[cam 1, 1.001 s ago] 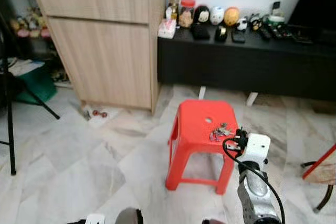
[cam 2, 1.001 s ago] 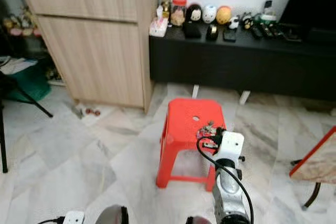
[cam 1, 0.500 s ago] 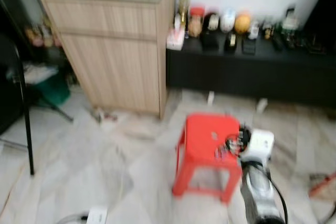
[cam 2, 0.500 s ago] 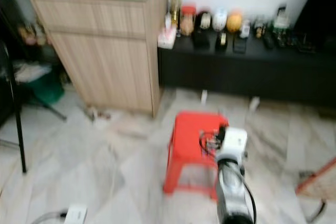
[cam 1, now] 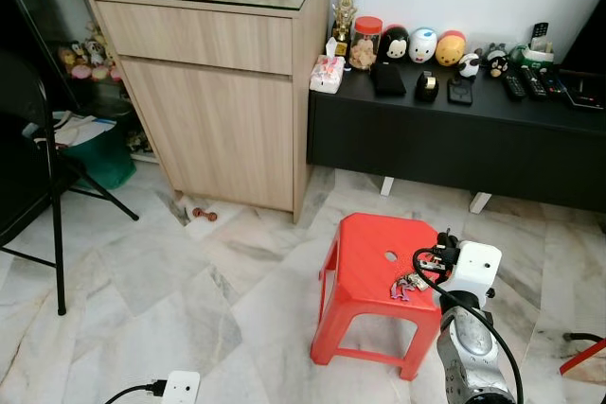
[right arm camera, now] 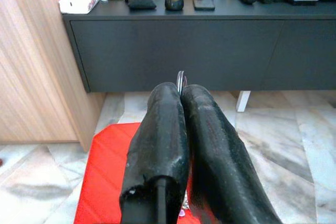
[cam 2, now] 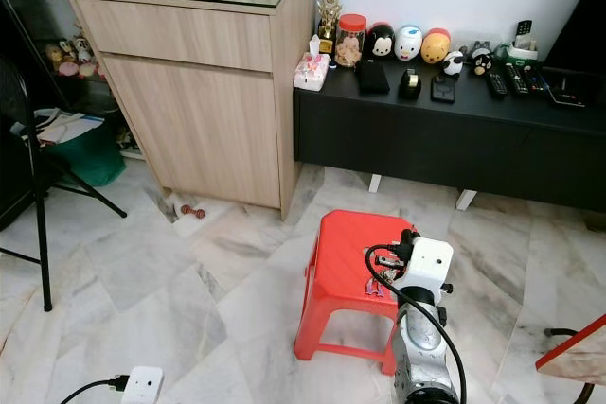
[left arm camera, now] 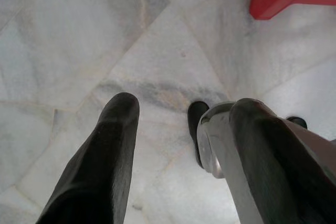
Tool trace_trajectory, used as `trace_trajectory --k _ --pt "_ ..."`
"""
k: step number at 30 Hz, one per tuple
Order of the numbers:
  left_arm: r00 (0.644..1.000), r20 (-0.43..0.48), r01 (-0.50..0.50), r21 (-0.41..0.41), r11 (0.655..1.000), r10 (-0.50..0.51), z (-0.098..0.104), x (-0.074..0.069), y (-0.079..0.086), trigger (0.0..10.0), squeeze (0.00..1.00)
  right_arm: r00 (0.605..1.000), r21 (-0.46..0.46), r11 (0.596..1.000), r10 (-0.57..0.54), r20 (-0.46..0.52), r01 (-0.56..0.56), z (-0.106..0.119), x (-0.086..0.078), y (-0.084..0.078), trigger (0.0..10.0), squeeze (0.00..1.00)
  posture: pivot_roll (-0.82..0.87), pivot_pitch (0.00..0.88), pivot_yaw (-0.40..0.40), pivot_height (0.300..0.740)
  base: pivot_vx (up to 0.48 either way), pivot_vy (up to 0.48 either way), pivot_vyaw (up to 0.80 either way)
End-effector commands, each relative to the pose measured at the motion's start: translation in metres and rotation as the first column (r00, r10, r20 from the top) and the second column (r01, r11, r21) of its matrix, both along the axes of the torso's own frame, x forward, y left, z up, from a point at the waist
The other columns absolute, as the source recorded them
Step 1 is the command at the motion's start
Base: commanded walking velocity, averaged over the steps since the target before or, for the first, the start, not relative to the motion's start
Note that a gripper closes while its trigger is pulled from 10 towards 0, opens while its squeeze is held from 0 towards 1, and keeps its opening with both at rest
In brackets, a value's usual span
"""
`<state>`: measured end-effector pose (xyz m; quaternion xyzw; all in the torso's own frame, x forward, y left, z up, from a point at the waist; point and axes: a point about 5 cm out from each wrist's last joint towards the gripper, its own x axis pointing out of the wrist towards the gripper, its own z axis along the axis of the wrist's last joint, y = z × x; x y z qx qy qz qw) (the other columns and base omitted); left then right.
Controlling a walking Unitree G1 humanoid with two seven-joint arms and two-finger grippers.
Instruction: Hang keys on a hook
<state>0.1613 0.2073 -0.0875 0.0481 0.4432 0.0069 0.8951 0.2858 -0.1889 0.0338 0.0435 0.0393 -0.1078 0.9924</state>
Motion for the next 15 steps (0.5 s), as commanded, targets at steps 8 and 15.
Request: trace_trajectory --k 8,15 --pt "1.0 -0.013 0.023 0.003 1.0 -0.023 -0.0009 -0.0004 -0.0022 10.0 0.0 0.998 0.001 0.999 -0.053 0.027 0.053 0.0079 0.0049 -0.0102 10.0 0.0 0.02 0.0 -0.059 0.74 0.0 -0.358 -0.48" --pt "1.0 -0.004 0.018 0.004 1.0 -0.018 0.0007 0.0033 -0.0016 10.0 0.0 0.998 -0.01 0.999 -0.05 0.025 0.051 0.0077 0.0047 -0.0096 10.0 0.0 0.03 0.0 -0.062 0.74 0.0 -0.376 0.0"
